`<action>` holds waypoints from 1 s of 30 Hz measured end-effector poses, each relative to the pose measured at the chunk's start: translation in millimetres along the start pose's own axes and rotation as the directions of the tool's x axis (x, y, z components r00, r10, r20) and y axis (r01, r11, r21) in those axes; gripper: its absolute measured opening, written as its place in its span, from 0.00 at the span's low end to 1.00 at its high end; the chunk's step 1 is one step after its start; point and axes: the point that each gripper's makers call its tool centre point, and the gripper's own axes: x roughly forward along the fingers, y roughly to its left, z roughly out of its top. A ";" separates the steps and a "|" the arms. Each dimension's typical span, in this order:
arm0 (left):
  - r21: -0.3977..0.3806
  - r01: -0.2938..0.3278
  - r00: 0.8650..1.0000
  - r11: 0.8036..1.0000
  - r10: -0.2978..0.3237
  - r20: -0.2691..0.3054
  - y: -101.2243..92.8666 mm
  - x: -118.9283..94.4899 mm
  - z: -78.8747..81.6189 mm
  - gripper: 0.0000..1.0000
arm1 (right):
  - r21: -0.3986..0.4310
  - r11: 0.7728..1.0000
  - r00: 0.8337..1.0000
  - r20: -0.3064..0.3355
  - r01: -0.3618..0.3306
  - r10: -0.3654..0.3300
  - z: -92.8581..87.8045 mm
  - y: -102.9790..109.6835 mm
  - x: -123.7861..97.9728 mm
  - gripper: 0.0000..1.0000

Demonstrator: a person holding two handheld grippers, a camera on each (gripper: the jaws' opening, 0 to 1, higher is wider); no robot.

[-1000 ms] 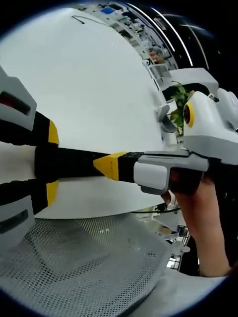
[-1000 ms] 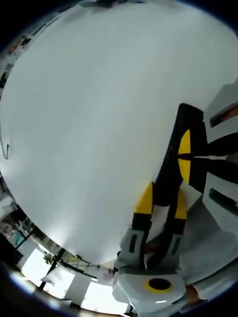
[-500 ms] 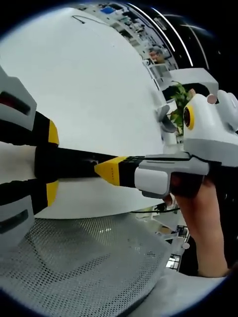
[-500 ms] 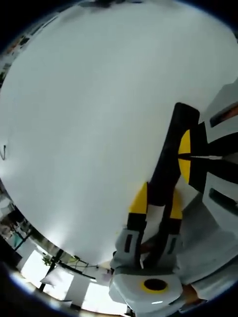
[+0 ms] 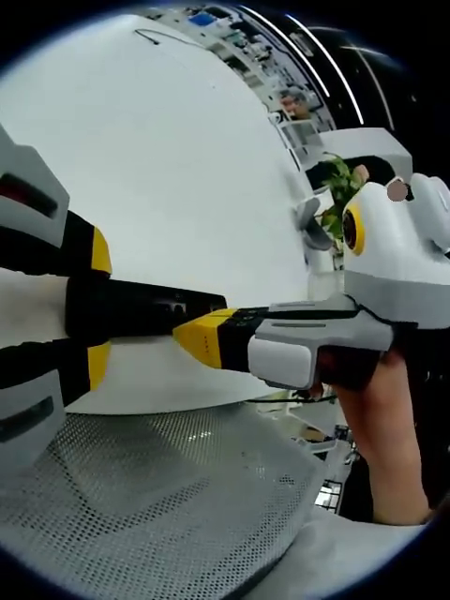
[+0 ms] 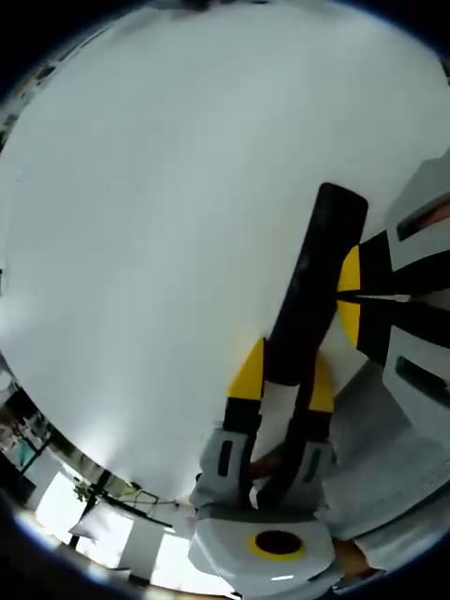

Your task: Press the specified remote control buttons in sequence, fully releasing each button before pressing the next.

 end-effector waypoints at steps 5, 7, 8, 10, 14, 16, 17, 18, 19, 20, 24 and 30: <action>0.001 0.000 1.000 1.000 0.000 0.000 0.1 0.3 -0.1 0.24 | 0.005 1.000 1.000 0.000 -0.001 0.001 0.1 -0.3 0.1 0.00; 0.002 0.000 1.000 1.000 0.000 0.001 0.0 0.2 0.1 0.24 | 0.003 1.000 1.000 0.002 0.000 0.000 -0.5 0.2 -0.3 0.00; 0.001 0.001 1.000 1.000 -0.001 0.001 -0.1 0.2 0.2 0.24 | 0.002 1.000 1.000 0.006 0.002 -0.002 -0.6 0.0 -0.7 0.00; 0.001 0.001 1.000 1.000 -0.001 0.001 -0.2 0.0 0.2 0.24 | 0.001 1.000 0.999 0.039 0.023 -0.023 0.9 -2.7 -3.5 0.00; -0.001 0.000 1.000 1.000 0.000 0.002 0.4 0.4 0.1 0.24 | 0.014 1.000 0.997 0.075 0.013 -0.014 3.8 -5.0 -10.0 0.00; -0.002 0.000 1.000 1.000 0.000 0.002 0.2 0.2 0.5 0.24 | 0.026 1.000 0.996 0.086 0.011 -0.013 6.8 -7.2 -10.8 0.00; -0.001 0.000 1.000 1.000 0.000 0.002 0.4 0.4 0.6 0.24 | 0.031 1.000 0.997 0.082 0.002 -0.005 7.0 -6.4 -10.0 0.00; -0.002 0.000 1.000 1.000 0.000 0.003 0.5 0.5 0.6 0.24 | 0.033 0.999 0.998 0.063 -0.014 0.012 5.4 -3.8 -8.1 0.00; -0.001 0.000 1.000 1.000 0.000 0.003 0.5 0.5 0.5 0.24 | 0.031 0.999 0.998 0.058 -0.013 0.012 5.2 -3.5 -7.3 0.00; -0.001 0.000 1.000 1.000 0.000 0.003 0.5 0.5 0.5 0.24 | 0.027 1.000 0.998 0.060 -0.007 0.005 5.4 -3.6 -6.8 0.00; -0.002 -0.001 1.000 1.000 0.001 0.003 0.4 0.1 0.6 0.24 | 0.039 0.999 0.998 0.062 -0.032 0.030 5.4 1.9 -5.7 0.00; -0.003 0.000 1.000 1.000 0.000 0.005 0.3 0.1 0.1 0.24 | 0.009 1.000 0.999 0.035 0.006 -0.006 1.6 -3.3 -1.7 0.00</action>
